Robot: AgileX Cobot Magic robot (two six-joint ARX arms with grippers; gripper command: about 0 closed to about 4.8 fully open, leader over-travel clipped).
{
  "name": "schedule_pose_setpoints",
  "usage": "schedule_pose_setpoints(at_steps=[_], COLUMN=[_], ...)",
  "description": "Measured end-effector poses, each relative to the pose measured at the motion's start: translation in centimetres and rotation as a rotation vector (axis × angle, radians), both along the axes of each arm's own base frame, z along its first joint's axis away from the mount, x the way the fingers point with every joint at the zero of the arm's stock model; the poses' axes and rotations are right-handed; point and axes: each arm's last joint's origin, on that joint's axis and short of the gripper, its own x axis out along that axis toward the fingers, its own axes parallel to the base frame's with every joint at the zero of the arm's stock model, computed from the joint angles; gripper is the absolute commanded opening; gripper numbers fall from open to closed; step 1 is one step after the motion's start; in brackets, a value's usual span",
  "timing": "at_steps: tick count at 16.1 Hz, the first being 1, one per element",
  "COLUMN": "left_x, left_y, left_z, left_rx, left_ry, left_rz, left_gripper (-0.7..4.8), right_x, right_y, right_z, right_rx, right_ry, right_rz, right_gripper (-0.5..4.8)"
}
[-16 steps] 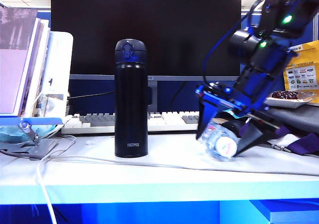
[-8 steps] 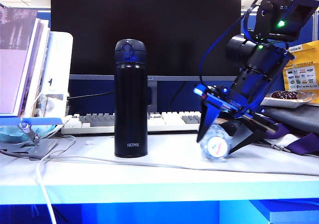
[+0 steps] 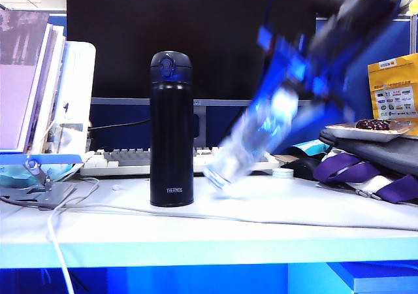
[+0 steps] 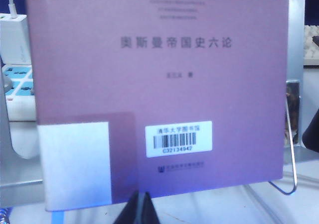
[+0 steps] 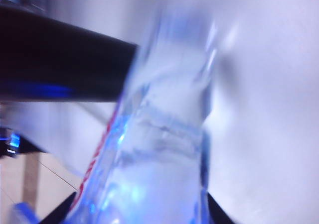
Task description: Pick up the mineral water bottle and place it vertically to the right of the black thermos cup.
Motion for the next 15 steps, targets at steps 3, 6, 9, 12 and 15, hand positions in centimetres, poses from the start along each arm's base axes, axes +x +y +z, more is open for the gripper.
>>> schedule_pose_setpoints(at_steps=[3, 6, 9, 12, 15], left_x=[0.0, 0.0, 0.0, 0.0, 0.0], left_y=[0.0, 0.0, 0.0, 0.0, 0.0], left_z=[0.0, 0.0, 0.0, 0.0, 0.0], left_rx=[0.0, 0.0, 0.0, 0.0, 0.0], left_ry=[0.0, 0.0, 0.0, 0.0, 0.0], left_rz=[0.0, 0.0, 0.0, 0.0, 0.0], left_gripper=[-0.05, -0.05, -0.05, -0.05, -0.05], right_x=[-2.0, -2.3, -2.2, -2.3, -2.3], right_y=[-0.6, -0.8, -1.0, -1.2, -1.3], right_z=[4.1, 5.2, 5.1, 4.8, 6.5], right_rx=[0.054, 0.057, -0.022, -0.125, -0.18], right_ry=[-0.123, -0.195, -0.242, -0.279, -0.309], right_rz=[-0.007, -0.022, -0.045, -0.029, 0.011], right_gripper=[3.04, 3.04, 3.04, 3.04, 3.04])
